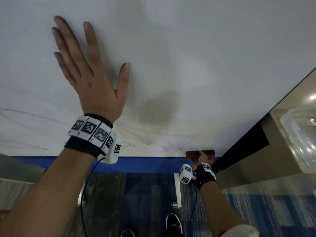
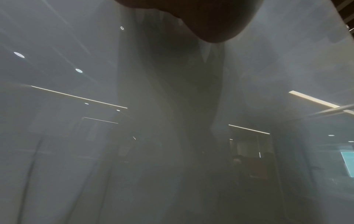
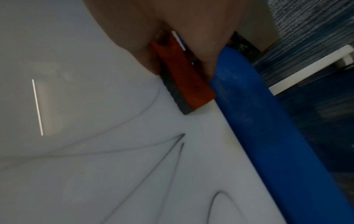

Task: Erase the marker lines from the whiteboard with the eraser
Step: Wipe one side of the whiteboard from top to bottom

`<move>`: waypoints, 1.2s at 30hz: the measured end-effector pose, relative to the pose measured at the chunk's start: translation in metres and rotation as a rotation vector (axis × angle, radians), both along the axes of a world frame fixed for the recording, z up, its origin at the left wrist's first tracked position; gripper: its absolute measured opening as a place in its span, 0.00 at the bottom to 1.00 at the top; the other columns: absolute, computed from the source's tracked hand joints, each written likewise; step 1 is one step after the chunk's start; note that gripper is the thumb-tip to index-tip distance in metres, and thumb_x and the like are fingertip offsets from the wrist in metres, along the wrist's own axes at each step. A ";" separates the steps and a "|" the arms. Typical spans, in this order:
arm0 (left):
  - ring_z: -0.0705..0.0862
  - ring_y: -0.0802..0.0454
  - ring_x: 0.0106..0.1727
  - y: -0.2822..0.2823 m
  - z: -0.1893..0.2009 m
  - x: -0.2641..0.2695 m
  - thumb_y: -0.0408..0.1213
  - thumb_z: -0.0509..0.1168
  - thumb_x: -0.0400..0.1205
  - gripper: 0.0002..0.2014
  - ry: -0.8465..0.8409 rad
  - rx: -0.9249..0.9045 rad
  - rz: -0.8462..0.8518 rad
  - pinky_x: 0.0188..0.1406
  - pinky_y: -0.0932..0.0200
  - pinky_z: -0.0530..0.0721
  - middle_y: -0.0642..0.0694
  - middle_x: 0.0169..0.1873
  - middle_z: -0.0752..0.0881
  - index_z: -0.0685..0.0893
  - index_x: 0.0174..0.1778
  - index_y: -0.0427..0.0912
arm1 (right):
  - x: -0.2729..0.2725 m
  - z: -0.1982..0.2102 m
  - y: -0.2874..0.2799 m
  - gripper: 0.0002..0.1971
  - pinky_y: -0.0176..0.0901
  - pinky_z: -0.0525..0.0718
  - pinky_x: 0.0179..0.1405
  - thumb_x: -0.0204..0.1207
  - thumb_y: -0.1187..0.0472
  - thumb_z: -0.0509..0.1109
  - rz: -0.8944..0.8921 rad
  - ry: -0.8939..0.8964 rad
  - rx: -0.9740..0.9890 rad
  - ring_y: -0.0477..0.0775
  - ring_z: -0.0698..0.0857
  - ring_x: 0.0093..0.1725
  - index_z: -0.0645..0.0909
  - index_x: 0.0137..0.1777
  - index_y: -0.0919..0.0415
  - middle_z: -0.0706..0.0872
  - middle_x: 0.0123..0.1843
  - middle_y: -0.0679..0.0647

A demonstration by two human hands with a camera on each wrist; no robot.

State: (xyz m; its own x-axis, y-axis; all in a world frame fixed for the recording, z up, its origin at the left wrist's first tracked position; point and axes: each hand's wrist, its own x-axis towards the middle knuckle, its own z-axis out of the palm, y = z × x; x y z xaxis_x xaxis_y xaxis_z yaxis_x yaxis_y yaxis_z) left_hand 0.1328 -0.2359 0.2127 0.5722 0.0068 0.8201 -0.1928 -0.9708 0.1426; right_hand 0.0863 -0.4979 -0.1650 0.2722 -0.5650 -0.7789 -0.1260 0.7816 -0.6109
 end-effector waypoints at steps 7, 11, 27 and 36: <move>0.56 0.18 0.86 -0.005 -0.001 -0.001 0.55 0.56 0.90 0.39 -0.009 -0.041 0.000 0.87 0.30 0.51 0.15 0.82 0.57 0.59 0.86 0.25 | -0.015 0.140 0.046 0.17 0.41 0.85 0.58 0.85 0.68 0.70 0.137 -0.325 -0.344 0.50 0.82 0.54 0.67 0.63 0.52 0.79 0.60 0.52; 0.55 0.18 0.86 -0.004 -0.002 -0.003 0.56 0.56 0.90 0.39 0.013 -0.064 -0.013 0.87 0.29 0.51 0.15 0.83 0.57 0.58 0.86 0.27 | -0.009 0.157 0.057 0.19 0.35 0.85 0.47 0.84 0.68 0.70 0.107 -0.358 -0.442 0.50 0.83 0.52 0.67 0.55 0.44 0.79 0.59 0.54; 0.56 0.21 0.87 0.001 -0.008 -0.006 0.53 0.61 0.89 0.37 0.016 -0.061 -0.048 0.87 0.30 0.55 0.18 0.83 0.58 0.61 0.87 0.30 | -0.008 0.113 0.054 0.17 0.65 0.86 0.62 0.83 0.73 0.69 0.227 -0.112 0.096 0.64 0.83 0.58 0.74 0.69 0.65 0.83 0.61 0.66; 0.56 0.23 0.87 -0.004 -0.014 -0.003 0.52 0.61 0.89 0.36 0.024 -0.109 -0.047 0.87 0.31 0.54 0.19 0.84 0.58 0.61 0.87 0.31 | -0.002 0.131 0.085 0.20 0.58 0.87 0.63 0.81 0.72 0.73 0.241 -0.129 -0.115 0.60 0.84 0.58 0.69 0.64 0.58 0.81 0.61 0.60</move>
State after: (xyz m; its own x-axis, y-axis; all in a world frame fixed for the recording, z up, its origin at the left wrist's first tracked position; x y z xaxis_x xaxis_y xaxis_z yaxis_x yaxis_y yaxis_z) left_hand 0.1300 -0.2397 0.1984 0.5932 0.0682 0.8022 -0.2333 -0.9391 0.2524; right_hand 0.0844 -0.4129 -0.0340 0.5019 -0.5544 -0.6639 -0.2152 0.6634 -0.7167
